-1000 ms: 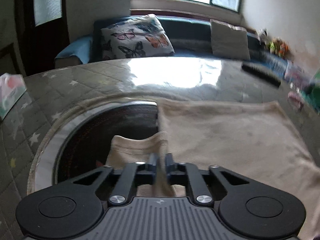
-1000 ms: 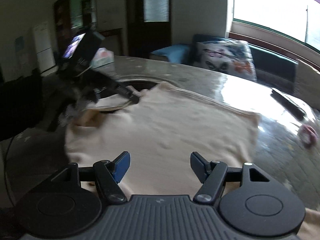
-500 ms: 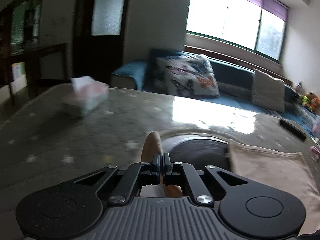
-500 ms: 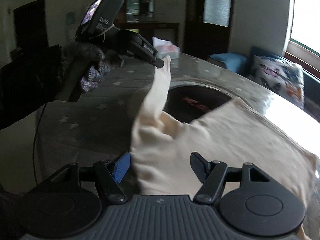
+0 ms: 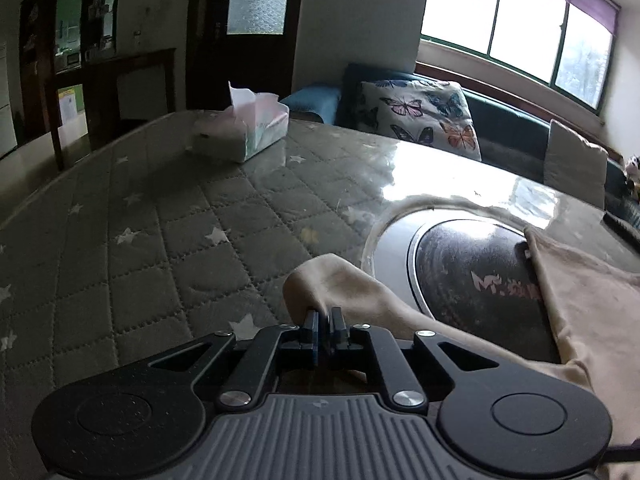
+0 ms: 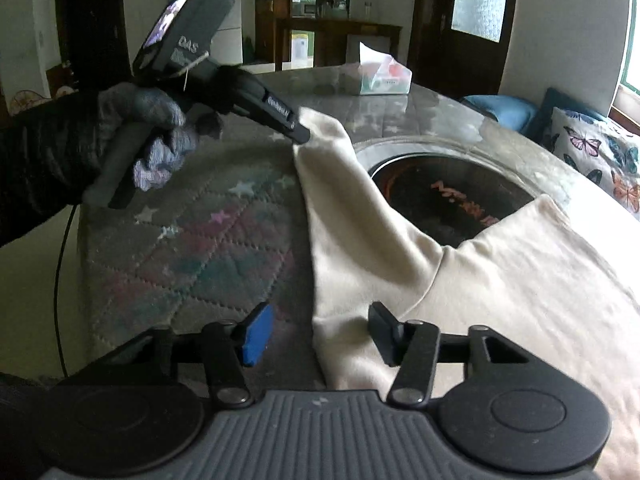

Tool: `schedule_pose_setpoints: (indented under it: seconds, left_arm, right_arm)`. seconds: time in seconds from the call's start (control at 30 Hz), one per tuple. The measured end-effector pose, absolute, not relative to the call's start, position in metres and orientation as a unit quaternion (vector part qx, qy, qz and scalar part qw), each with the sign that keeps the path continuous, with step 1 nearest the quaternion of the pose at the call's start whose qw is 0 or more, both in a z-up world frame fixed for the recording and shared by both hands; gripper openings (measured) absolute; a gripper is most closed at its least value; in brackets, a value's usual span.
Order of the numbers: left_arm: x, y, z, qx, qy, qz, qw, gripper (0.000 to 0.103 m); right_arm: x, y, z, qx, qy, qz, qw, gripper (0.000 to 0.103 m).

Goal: Fold clothes
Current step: 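Grasp the other sleeve with the left gripper and pull it outward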

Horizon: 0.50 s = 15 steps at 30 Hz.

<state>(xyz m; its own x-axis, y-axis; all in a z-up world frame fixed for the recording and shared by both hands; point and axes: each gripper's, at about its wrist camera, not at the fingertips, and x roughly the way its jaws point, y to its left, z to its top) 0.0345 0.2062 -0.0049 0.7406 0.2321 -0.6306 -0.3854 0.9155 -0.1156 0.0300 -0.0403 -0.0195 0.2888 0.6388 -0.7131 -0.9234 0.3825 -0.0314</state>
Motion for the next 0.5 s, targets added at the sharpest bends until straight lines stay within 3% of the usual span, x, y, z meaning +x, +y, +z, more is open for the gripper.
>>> schedule_pose_setpoints:
  seconds: [0.07,0.1,0.17,0.33,0.37,0.4,0.5]
  left_arm:
    - [0.037,0.206,-0.003,-0.122,0.317,0.164,0.926,0.014]
    - [0.039,0.207,-0.002,-0.123,0.317,0.163,0.926,0.032]
    - [0.04,0.209,-0.003,-0.133,0.318,0.174,0.922,0.055]
    - [0.046,0.217,-0.009,-0.166,0.323,0.168,0.916,0.053]
    - [0.048,0.219,-0.011,-0.171,0.326,0.168,0.915,0.046]
    - [0.049,0.221,-0.013,-0.176,0.327,0.164,0.914,0.024]
    - [0.051,0.224,-0.009,-0.187,0.316,0.155,0.917,0.01]
  right_arm:
    - [0.03,-0.039,-0.021,-0.227,0.315,0.505,0.771,0.039]
    - [0.03,-0.039,-0.022,-0.227,0.316,0.503,0.772,0.033]
    - [0.032,-0.038,-0.022,-0.224,0.317,0.498,0.775,0.026]
    - [0.036,-0.038,-0.02,-0.219,0.319,0.492,0.78,0.011]
    - [0.036,-0.039,-0.02,-0.218,0.32,0.492,0.78,0.008]
    - [0.037,-0.039,-0.02,-0.218,0.32,0.493,0.779,0.007]
    - [0.038,-0.041,-0.018,-0.209,0.323,0.498,0.777,0.005]
